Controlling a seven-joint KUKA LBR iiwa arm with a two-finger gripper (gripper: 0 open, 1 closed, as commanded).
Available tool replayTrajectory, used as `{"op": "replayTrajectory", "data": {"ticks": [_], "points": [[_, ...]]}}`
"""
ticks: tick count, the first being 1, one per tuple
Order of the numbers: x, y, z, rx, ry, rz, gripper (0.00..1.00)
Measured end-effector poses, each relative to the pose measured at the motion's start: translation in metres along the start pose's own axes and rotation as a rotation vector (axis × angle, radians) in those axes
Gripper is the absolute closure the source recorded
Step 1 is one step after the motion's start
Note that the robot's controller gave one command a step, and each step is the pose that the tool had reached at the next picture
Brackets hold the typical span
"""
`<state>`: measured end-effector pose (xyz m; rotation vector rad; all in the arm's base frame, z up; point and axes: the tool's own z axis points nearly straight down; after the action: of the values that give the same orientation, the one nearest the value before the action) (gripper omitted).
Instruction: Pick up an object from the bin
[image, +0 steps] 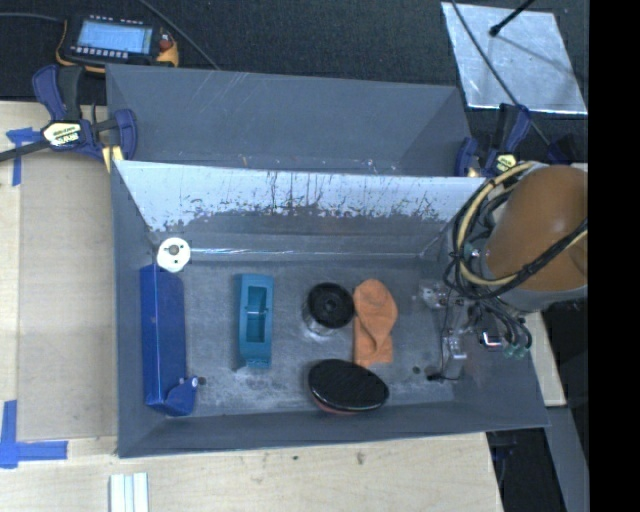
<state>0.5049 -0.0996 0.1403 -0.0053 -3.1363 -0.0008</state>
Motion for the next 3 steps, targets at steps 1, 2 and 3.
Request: {"op": "replayTrajectory", "data": {"ticks": [1,2,3], "points": [[-0.002,0.000,-0.005,0.001,-0.008,-0.003,0.00],[-0.024,0.034,0.032,0.002,-0.011,0.037,0.00],[-0.038,0.054,0.038,-0.001,-0.002,0.080,0.00]]}}
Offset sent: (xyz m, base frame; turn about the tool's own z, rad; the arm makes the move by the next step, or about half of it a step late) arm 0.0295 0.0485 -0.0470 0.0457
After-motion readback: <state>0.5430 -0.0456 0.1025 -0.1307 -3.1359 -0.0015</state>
